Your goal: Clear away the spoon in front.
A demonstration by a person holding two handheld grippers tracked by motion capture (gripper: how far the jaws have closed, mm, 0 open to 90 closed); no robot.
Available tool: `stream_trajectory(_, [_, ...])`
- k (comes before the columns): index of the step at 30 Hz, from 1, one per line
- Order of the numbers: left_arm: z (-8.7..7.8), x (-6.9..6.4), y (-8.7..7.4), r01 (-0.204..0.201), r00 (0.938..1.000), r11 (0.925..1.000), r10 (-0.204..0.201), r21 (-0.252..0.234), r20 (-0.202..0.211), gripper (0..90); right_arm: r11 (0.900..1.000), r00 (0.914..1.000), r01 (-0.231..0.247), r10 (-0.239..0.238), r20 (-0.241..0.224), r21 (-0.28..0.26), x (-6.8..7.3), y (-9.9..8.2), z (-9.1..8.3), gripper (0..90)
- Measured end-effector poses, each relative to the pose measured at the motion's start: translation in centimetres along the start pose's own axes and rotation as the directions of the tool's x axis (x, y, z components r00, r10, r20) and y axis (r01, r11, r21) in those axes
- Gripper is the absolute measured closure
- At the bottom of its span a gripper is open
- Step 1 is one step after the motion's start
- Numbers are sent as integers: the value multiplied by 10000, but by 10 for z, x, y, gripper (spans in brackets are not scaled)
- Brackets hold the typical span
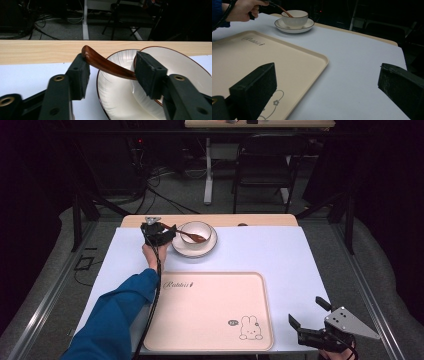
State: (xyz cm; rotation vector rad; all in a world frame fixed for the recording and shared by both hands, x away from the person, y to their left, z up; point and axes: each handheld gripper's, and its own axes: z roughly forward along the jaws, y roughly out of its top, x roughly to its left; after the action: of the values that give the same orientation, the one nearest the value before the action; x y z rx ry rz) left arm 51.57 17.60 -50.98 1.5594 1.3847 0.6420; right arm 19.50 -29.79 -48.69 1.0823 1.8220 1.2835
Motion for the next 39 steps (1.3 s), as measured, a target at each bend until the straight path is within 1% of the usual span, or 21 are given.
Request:
stream_trajectory(2, [0,0,0,19,10000,10000,-19,-19,-95,530,10000,10000,22,-22,-9,4,0,0,0,10])
stream_trajectory(5, [0,1,0,95,9999,10000,-95,-18,-61,548,10000,10000,22,-22,-9,3,0,0,0,10])
stream_trajectory(7, [-1,2,0,273,9996,9996,-273,-112,7,563,10000,10000,4,-4,0,6,0,0,0,10])
stream_trajectory(9, [-1,3,0,333,9994,9992,-333,-218,-14,577,10000,10000,17,-16,-6,11,0,0,0,10])
stream_trajectory(10, [-1,3,0,343,9994,9991,-342,-247,46,584,10000,10000,17,-17,-11,10,0,0,0,10])
stream_trajectory(12, [-2,3,0,317,9995,9993,-318,-219,-27,588,10000,10000,14,-14,-3,1,0,0,0,10])
stream_trajectory(14, [-4,2,0,373,9993,9987,-373,-353,-13,599,10000,10000,7,-7,2,1,0,0,0,11])
stream_trajectory(20, [-7,0,2,361,9993,9980,-358,-518,65,629,10000,10000,10,-10,4,-21,0,0,0,10])
stream_trajectory(24, [-7,-2,3,347,9994,9979,-343,-539,74,638,10000,10000,-25,25,6,-35,0,0,0,10])
stream_trajectory(27, [-9,-2,3,392,9991,9977,-381,-555,211,650,10000,10000,-4,4,5,-39,0,0,0,10])
stream_trajectory(29, [-10,-2,4,421,9989,9971,-407,-632,231,661,10000,10000,-6,6,13,-37,0,0,0,10])
stream_trajectory(31, [-11,-1,5,438,9984,9965,-412,-707,388,674,10000,10000,-32,32,9,-30,0,0,0,10])
stream_trajectory(32, [-12,-1,5,436,9978,9965,-398,-719,534,680,10000,10000,-36,36,1,-31,0,0,0,10])
stream_trajectory(33, [-12,-1,5,456,9976,9962,-415,-738,561,688,10000,10000,-38,38,2,-33,0,0,0,10])
stream_trajectory(34, [-13,-1,6,488,9966,9959,-436,-758,698,693,10000,10000,-34,34,4,-35,0,0,0,10])
stream_trajectory(39, [-15,-1,6,633,9940,9942,-551,-864,949,718,10000,10000,-37,37,2,-37,0,0,0,10])
